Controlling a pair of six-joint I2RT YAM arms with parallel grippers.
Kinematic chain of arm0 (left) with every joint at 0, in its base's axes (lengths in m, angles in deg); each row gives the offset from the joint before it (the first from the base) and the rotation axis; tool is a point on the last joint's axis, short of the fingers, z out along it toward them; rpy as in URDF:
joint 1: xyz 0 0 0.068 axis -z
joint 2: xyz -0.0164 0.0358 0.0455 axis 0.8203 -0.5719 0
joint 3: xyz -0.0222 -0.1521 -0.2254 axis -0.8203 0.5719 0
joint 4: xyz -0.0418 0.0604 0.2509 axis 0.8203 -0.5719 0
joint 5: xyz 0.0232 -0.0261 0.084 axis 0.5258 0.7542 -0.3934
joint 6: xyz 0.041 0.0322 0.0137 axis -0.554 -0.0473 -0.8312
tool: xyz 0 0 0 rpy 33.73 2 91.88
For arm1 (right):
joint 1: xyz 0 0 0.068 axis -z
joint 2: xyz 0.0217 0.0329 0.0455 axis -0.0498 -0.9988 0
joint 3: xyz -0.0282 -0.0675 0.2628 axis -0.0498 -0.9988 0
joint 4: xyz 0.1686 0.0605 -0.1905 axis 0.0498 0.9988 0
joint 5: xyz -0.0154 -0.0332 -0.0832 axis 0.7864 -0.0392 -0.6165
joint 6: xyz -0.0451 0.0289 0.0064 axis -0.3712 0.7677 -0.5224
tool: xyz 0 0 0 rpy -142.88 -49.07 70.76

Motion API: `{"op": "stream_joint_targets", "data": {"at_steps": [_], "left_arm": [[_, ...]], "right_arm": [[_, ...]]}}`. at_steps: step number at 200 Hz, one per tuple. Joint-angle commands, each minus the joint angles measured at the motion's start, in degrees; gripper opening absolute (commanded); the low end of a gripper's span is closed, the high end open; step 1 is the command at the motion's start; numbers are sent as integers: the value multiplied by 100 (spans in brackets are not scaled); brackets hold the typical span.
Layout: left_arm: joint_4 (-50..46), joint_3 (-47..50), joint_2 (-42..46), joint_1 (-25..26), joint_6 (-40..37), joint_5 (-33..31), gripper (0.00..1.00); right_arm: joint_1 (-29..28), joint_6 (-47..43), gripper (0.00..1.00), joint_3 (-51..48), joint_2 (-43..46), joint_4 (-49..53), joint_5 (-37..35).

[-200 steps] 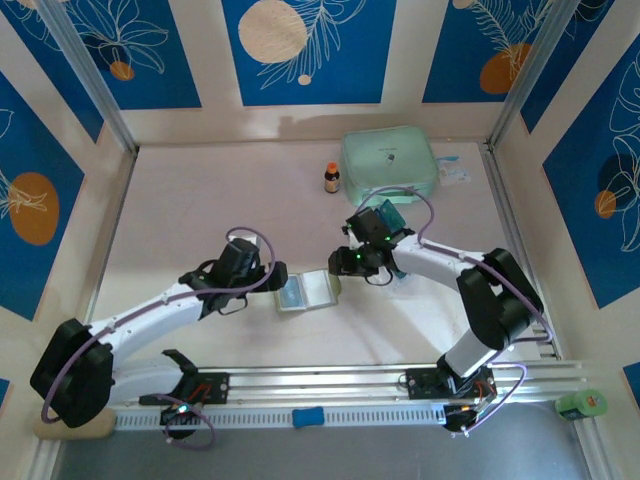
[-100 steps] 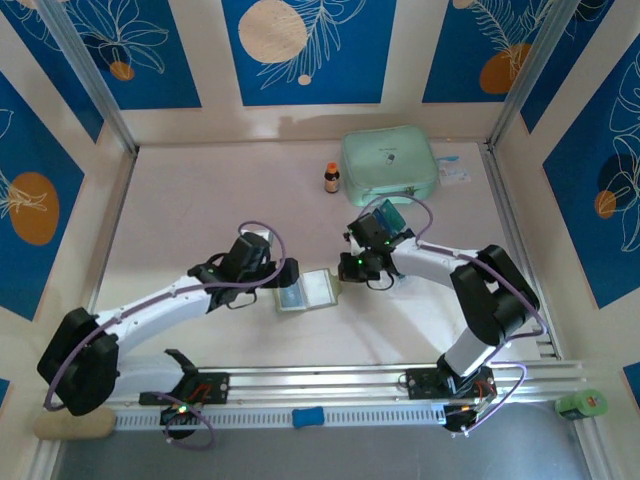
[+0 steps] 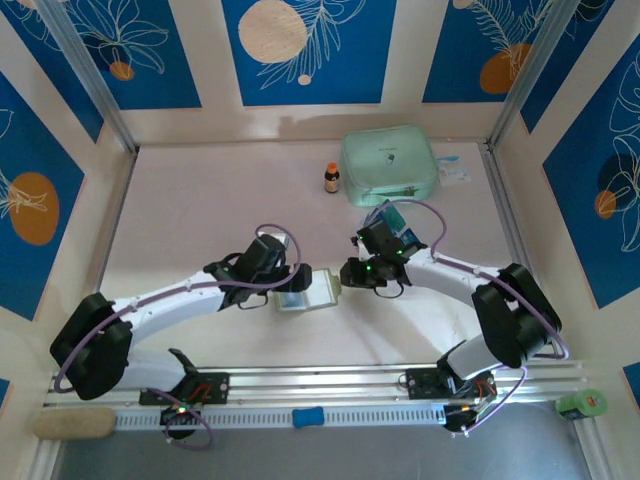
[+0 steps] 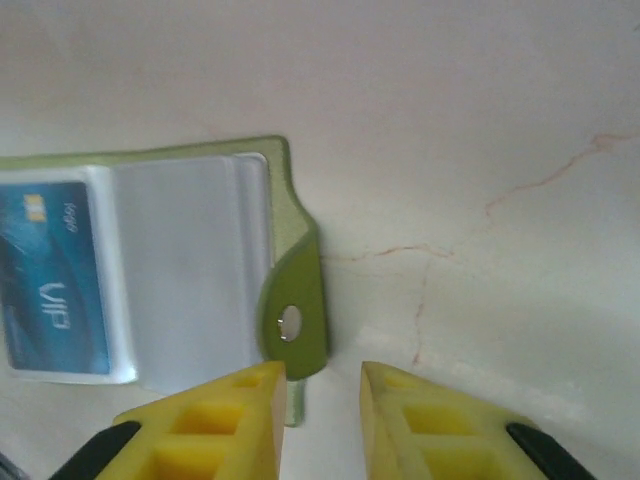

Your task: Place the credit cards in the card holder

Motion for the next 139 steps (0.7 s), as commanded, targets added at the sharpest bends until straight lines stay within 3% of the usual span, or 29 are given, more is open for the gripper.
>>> {"op": "stream_joint_targets", "data": {"at_steps": [1, 21, 57, 69, 108, 139], "left_arm": [[91, -155, -46, 77, 35, -3, 93], [84, -148, -37, 101, 59, -45, 93], [85, -175, -32, 131, 76, -74, 93], [77, -191, -28, 146, 73, -83, 93], [103, -228, -61, 182, 81, -91, 94], [130, -288, -176, 218, 81, -76, 94]], "right_arm": [[-75, 0, 36, 224, 43, 100, 125], [-94, -46, 40, 448, -196, 109, 108], [-94, -117, 39, 699, -729, 31, 81], [-81, -143, 33, 687, -823, 8, 38], [11, -88, 2, 293, -581, -84, 28], [20, 19, 0, -44, -212, -71, 28]]}}
